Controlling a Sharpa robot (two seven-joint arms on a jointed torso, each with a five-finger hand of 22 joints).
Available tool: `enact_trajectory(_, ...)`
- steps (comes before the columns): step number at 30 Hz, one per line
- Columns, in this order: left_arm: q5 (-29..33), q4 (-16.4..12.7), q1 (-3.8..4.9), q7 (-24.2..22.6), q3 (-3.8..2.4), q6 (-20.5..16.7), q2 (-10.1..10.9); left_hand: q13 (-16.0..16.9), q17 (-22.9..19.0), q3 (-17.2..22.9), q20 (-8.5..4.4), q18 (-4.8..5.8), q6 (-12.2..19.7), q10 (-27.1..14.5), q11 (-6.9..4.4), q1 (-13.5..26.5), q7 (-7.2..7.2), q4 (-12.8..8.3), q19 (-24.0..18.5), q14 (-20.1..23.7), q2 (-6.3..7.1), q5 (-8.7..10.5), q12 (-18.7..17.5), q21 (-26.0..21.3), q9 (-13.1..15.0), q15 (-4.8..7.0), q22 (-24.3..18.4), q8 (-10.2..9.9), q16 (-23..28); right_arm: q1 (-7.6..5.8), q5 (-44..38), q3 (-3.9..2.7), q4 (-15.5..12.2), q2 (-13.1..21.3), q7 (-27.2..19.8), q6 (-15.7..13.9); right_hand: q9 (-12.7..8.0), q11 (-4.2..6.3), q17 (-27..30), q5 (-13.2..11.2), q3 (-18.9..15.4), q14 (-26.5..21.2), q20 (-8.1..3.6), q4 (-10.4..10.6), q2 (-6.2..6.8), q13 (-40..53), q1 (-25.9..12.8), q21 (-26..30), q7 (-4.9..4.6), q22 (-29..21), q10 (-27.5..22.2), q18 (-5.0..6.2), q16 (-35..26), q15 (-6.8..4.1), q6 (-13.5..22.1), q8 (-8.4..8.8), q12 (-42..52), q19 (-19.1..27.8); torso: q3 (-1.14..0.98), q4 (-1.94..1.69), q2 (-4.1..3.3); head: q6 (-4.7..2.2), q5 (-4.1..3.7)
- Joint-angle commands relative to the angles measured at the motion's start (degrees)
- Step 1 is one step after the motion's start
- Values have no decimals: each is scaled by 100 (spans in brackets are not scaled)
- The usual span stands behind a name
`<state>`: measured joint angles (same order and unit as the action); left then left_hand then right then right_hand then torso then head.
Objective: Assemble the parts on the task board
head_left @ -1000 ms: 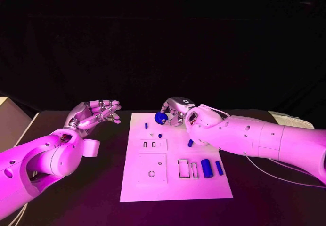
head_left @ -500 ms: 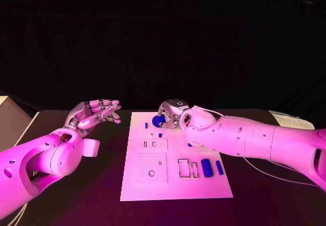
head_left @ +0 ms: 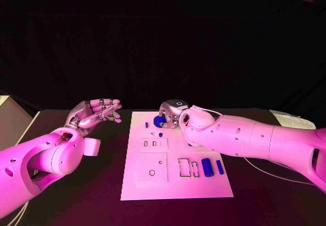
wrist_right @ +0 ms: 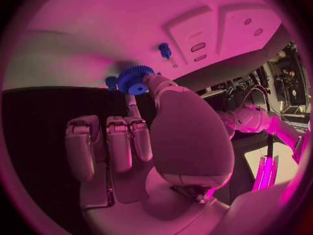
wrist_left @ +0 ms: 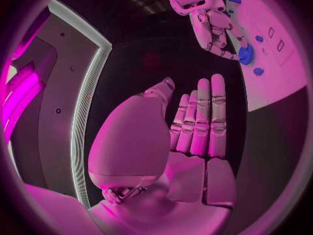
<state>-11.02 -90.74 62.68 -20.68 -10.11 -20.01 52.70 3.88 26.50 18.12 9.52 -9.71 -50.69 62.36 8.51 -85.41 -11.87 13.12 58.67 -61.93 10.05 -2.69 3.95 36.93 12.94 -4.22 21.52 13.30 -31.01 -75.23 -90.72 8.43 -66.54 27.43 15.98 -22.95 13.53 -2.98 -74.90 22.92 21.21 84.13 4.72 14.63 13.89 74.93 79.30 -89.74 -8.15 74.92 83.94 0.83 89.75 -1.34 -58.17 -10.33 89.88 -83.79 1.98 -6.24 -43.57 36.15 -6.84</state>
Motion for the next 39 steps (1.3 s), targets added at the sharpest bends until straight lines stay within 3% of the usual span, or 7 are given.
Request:
enact_trajectory(1, 42, -12, 4, -24, -4, 116, -20, 8, 9, 33, -16, -52, -28, -29, -13, 18, -1, -8, -44, 42, -20, -12, -14, 20, -6, -16, 5, -22, -38, 4, -201, 10, 59, -40, 138, 52, 507, 16, -1442, -34, 21, 572, -35, -19, 3, 1507, -22, -26, 73, 1508, 606, -83, 11, -31, -85, -2, 12, -621, -3, -11, -9, 6, 11)
enact_trajectory(13, 43, -9, 4, -17, -4, 121, -18, 8, 9, 33, -16, -52, -28, -29, -13, 18, -1, -8, -44, 42, -20, -12, -14, 20, -6, -16, 5, -22, -38, 44, -292, 26, 158, -95, 299, -55, 495, 6, -1412, -133, 14, 565, -27, -62, 57, 1507, -21, -26, 56, 1508, 606, -83, 4, -17, -54, 30, 12, -621, 6, 0, 1, 48, 37)
enact_trajectory(27, 41, -1, 4, -12, -4, 119, -16, 8, 14, 38, -15, -53, -29, -29, -14, 13, 0, -15, -56, 50, -17, -13, -14, 36, -6, -15, 16, -25, -43, 50, -255, 28, 130, -64, 292, -33, 473, -22, -1379, -200, -76, 558, -3, -41, 123, 1507, -109, -26, 26, 1508, 606, -83, -3, 12, 7, 86, 12, -621, 1, 3, 10, 36, 34)
enact_trajectory(28, 41, 0, 4, -12, -4, 118, -16, 8, 14, 38, -15, -53, -29, -29, -14, 13, 0, -15, -56, 50, -17, -13, -14, 36, -6, -15, 16, -25, -43, 50, -243, 28, 131, -63, 286, -41, 458, -38, -1363, -255, -132, 555, 9, -19, 141, 1507, -153, -26, 6, 1508, 606, -83, -7, 28, 56, 122, 12, -621, 0, 3, 11, 36, 34)
enact_trajectory(30, 41, 1, 4, -11, -4, 117, -15, 8, 14, 38, -15, -53, -29, -29, -14, 13, 0, -15, -56, 50, -17, -13, -14, 36, -6, -15, 16, -25, -43, 50, -214, 28, 133, -61, 269, -67, 402, -83, -1344, -811, -397, 551, 56, 35, 111, 1507, -193, -26, -40, 1508, 606, -83, -11, 79, 275, 279, 12, -621, 1, 7, 8, 30, 42)
enact_trajectory(34, 41, 2, 4, -10, -4, 116, -15, 8, 14, 38, -15, -53, -29, -29, -14, 13, 0, -15, -56, 50, -17, -13, -14, 36, -6, -15, 16, -25, -43, 50, -134, 29, 137, -56, 209, -117, 309, -125, -1345, -1287, -1036, 551, 106, 199, 0, 1507, -282, -26, -81, 1508, 606, -83, -12, 122, 583, 515, 12, -621, 2, 12, 4, 23, 45)
enact_trajectory(39, 41, 3, 4, -7, -4, 113, -14, 8, 14, 38, -15, -53, -29, -29, -14, 13, 0, -15, -56, 50, -17, -13, -14, 36, -6, -15, 16, -25, -43, 51, -15, 30, 123, -36, 105, -109, 287, -127, -1350, -1335, -1376, 552, 116, 225, -126, 1507, -495, -26, -81, 1508, 606, -83, -12, 126, 546, 533, 12, -621, 1, 8, 0, 21, 48)
